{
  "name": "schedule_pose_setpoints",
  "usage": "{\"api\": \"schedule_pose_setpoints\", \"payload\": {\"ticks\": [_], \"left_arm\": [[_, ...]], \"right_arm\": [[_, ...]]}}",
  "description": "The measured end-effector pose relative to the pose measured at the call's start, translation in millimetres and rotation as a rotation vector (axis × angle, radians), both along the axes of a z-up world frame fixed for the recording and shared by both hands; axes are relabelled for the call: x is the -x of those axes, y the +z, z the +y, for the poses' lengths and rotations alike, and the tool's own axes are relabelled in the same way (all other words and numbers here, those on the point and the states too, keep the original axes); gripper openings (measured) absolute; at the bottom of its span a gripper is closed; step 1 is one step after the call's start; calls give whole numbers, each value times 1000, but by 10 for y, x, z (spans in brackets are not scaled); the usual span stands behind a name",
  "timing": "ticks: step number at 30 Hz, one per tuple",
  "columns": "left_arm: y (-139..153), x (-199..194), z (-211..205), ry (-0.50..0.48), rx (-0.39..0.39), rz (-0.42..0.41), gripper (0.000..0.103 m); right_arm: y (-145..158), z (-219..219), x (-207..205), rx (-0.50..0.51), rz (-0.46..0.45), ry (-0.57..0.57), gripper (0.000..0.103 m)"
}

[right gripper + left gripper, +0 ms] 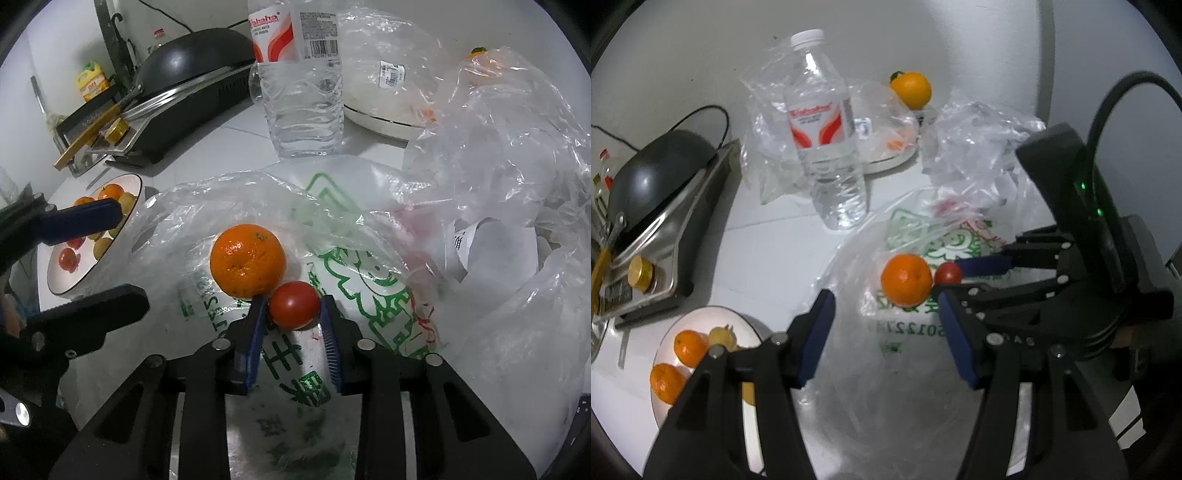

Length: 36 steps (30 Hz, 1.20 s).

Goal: Organize fruits
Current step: 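Grasp the mandarin with the left gripper while the right gripper grasps the red tomato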

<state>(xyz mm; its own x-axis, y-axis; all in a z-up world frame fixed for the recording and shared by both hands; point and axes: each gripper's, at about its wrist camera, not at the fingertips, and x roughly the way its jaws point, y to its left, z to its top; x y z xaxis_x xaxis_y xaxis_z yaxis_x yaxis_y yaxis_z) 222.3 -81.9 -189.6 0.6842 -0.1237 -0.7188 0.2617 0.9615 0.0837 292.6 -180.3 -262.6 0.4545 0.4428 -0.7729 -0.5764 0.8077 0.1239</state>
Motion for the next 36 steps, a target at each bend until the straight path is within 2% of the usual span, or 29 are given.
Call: {"api": "schedule_pose_setpoints", "payload": {"ticks": [10,15,22,30,36], "left_arm": [[26,-88,-131,-27,-16,-14,60],[-103,-205,-246,-48,-37,21,59],[-218,-352,-393,-51,-109,36,59],[-349,-459,-405,-15,-114,79,59],[-455,-530,-456,-22,-154,85,59]], "right_arm": [[140,-164,53,-30,-40,-24,29],[172,-332,83,-51,-49,-69,29],[234,-508,131,-121,-63,-91,29],[241,-579,150,-137,-70,-86,29],[244,-650,146,-157,-68,-107,29]]}}
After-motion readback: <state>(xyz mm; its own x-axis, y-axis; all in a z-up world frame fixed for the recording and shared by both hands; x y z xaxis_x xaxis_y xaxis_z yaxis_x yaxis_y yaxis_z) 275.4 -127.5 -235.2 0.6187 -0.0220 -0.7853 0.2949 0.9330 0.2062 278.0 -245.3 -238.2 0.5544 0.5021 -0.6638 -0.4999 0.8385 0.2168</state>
